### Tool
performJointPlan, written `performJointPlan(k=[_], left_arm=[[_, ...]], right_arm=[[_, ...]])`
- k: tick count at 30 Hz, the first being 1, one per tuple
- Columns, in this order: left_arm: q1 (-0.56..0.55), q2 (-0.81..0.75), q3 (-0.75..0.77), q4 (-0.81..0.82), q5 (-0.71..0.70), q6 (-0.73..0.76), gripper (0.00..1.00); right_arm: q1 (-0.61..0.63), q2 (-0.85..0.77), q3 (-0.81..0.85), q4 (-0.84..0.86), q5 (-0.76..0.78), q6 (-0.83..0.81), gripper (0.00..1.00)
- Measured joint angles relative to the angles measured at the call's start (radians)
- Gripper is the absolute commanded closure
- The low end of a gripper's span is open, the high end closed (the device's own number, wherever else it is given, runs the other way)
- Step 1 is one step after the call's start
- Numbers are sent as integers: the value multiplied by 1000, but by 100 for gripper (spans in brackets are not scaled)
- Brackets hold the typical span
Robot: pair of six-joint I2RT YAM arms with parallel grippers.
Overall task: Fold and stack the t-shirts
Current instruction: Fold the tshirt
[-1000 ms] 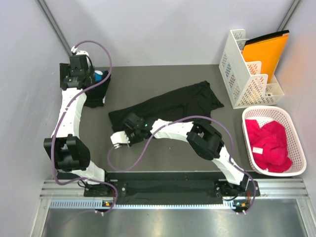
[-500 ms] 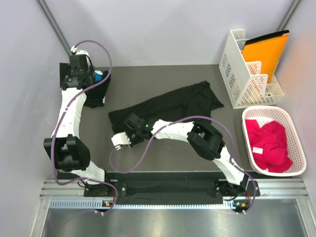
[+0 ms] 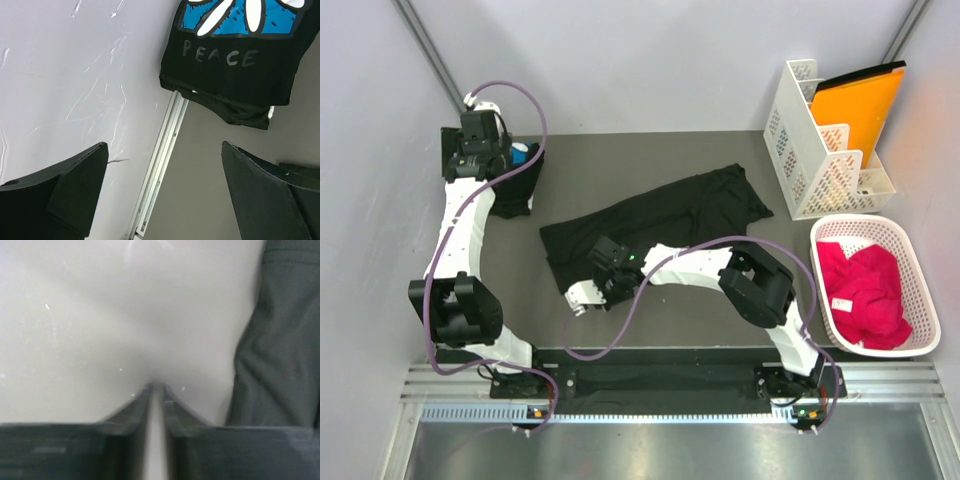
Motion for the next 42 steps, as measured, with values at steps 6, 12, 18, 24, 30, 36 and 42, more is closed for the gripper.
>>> performJointPlan(k=[6, 12, 18, 24, 30, 36, 42], left_arm=[[0, 0, 0, 0, 4, 0, 1], [0, 0, 6, 0, 3, 0, 1], [0, 0, 9, 0, 3, 0, 1], [0, 2, 10, 1, 3, 1, 1], [0, 15, 12, 2, 0, 4, 1], [0, 24, 26, 6, -4, 12, 1], [0, 29, 31, 13, -5, 16, 1]], right_arm=[[0, -13, -9, 32, 25, -3, 50], [0, -5, -6, 68, 60, -11, 50], [0, 34, 24, 166, 101, -18, 49], [0, 95, 93, 229, 124, -30, 50], [0, 128, 133, 247, 128, -46, 51], [0, 158, 166, 255, 122, -58, 78], [0, 171, 171, 247, 116, -71, 100]])
